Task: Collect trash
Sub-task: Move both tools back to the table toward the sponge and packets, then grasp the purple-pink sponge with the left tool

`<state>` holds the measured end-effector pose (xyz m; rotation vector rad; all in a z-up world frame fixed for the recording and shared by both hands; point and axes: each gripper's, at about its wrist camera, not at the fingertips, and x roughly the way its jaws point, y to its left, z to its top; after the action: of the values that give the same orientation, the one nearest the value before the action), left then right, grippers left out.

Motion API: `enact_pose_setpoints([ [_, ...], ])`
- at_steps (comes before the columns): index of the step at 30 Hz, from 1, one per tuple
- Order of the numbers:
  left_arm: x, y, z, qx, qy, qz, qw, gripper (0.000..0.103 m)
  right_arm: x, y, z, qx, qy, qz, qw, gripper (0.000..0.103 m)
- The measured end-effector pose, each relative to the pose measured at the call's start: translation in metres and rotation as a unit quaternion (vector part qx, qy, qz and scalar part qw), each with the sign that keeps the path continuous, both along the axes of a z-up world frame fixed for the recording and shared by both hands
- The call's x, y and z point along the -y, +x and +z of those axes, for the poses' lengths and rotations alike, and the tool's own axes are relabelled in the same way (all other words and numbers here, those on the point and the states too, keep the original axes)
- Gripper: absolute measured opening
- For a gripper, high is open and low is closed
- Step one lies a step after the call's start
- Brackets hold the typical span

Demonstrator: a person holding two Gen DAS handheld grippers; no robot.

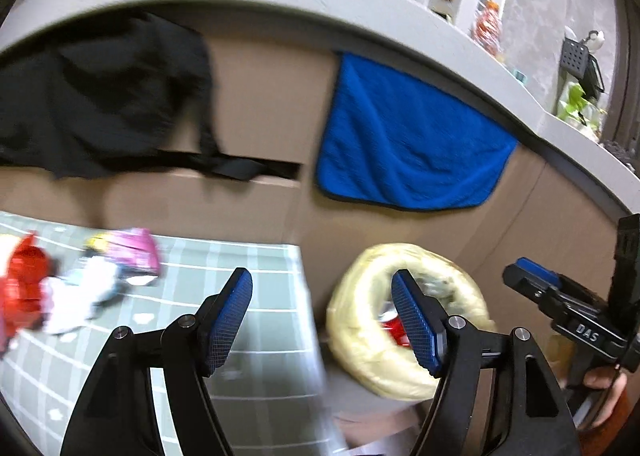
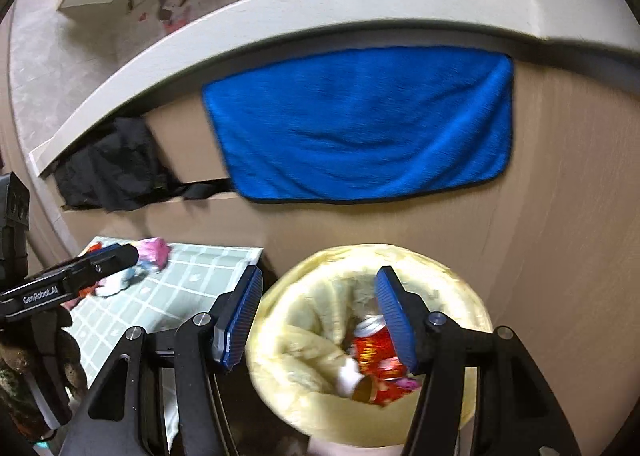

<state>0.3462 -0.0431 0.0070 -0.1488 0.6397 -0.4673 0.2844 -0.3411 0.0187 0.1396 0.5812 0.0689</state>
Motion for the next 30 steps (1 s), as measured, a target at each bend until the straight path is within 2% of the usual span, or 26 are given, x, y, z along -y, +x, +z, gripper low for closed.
enact_pose_setpoints([
  [5, -0.05, -0.02, 0.013, 0.029, 0.013, 0.032, 0.999, 0.072, -0.047, -0.002, 0.008, 0.008, -0.01, 0.033, 0.999, 0.056],
  [13, -0.149, -0.033, 0.009, 0.027, -0.01, 0.092, 0.9954, 0.072, -0.133, 0.006, 0.005, 0.002, -0.015, 0.085, 0.996, 0.056],
  [19, -0.248, -0.035, -0.013, 0.017, -0.02, 0.176, 0.984, 0.072, -0.205, 0.017, -0.004, -0.014, -0.021, 0.14, 0.99, 0.056],
  [23, -0.313, -0.023, -0.039, -0.008, -0.045, 0.233, 0.9713, 0.073, -0.252, 0.022, -0.016, -0.03, -0.039, 0.178, 0.983, 0.056],
  [25, -0.341, -0.012, -0.056, -0.035, -0.059, 0.249, 0.9662, 0.073, -0.271, 0.021, -0.022, -0.036, -0.05, 0.192, 0.979, 0.056],
  [27, -0.358, -0.004, -0.071, -0.058, -0.072, 0.255, 0.9624, 0.073, -0.283, 0.021, -0.029, -0.044, -0.054, 0.202, 0.977, 0.056],
  [30, -0.364, 0.011, -0.091, -0.082, -0.074, 0.252, 0.9614, 0.073, -0.296, 0.024, -0.04, -0.064, -0.054, 0.214, 0.973, 0.056],
])
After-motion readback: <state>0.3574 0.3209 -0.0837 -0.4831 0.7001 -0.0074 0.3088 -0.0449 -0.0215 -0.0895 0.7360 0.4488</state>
